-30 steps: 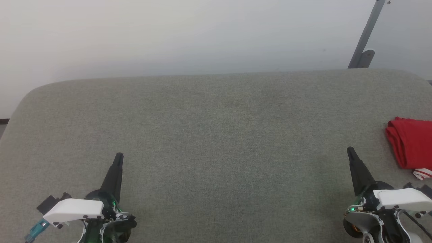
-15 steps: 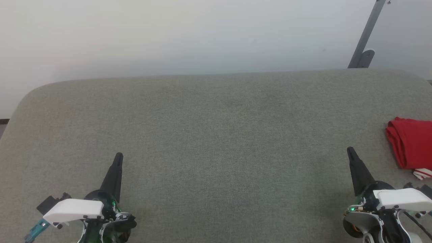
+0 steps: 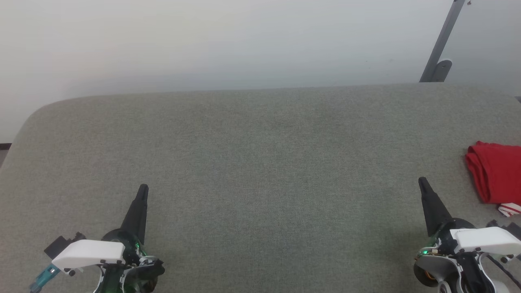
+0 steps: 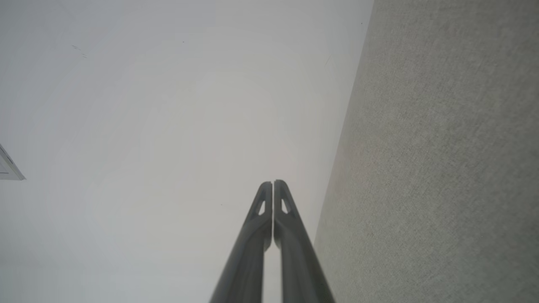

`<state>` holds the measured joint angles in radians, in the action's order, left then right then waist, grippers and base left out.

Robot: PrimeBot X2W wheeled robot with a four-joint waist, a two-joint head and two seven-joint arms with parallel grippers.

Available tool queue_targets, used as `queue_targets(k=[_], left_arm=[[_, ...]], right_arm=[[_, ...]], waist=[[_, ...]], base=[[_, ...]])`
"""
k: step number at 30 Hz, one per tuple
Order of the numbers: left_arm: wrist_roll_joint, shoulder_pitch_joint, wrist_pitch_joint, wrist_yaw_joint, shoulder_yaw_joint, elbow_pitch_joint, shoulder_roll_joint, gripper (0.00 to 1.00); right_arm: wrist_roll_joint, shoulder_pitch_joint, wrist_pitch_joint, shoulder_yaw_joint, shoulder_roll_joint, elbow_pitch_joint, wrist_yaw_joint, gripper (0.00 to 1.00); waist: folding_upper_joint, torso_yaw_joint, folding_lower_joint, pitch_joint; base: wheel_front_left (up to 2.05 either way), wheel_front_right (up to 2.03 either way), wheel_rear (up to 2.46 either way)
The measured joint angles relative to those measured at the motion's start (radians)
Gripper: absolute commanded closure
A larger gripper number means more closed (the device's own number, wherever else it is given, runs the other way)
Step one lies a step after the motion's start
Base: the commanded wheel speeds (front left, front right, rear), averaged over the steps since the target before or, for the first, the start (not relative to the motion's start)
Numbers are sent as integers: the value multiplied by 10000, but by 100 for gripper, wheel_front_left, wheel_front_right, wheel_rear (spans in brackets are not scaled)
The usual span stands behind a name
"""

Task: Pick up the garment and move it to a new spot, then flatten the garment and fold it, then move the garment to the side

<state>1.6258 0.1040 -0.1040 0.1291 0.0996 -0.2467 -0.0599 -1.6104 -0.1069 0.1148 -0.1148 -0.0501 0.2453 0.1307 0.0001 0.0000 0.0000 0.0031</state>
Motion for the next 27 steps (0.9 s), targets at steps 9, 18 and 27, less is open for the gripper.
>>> queue_targets(k=[9, 18, 27], left_arm=[[-15, 0, -4, 0, 12, -4, 10, 100], [-19, 0, -15, 0, 21, -2, 19, 100], [-31, 0, -29, 0, 35, -2, 25, 100]], right_arm=[[0, 0, 0, 0, 0, -2, 0, 100], [0, 0, 0, -2, 0, -4, 0, 100], [0, 0, 0, -2, 0, 0, 0, 100]], waist=[[0, 0, 0, 0], [0, 0, 0, 0], [0, 0, 0, 0]], base=[[0, 0, 0], [0, 0, 0], [0, 0, 0]])
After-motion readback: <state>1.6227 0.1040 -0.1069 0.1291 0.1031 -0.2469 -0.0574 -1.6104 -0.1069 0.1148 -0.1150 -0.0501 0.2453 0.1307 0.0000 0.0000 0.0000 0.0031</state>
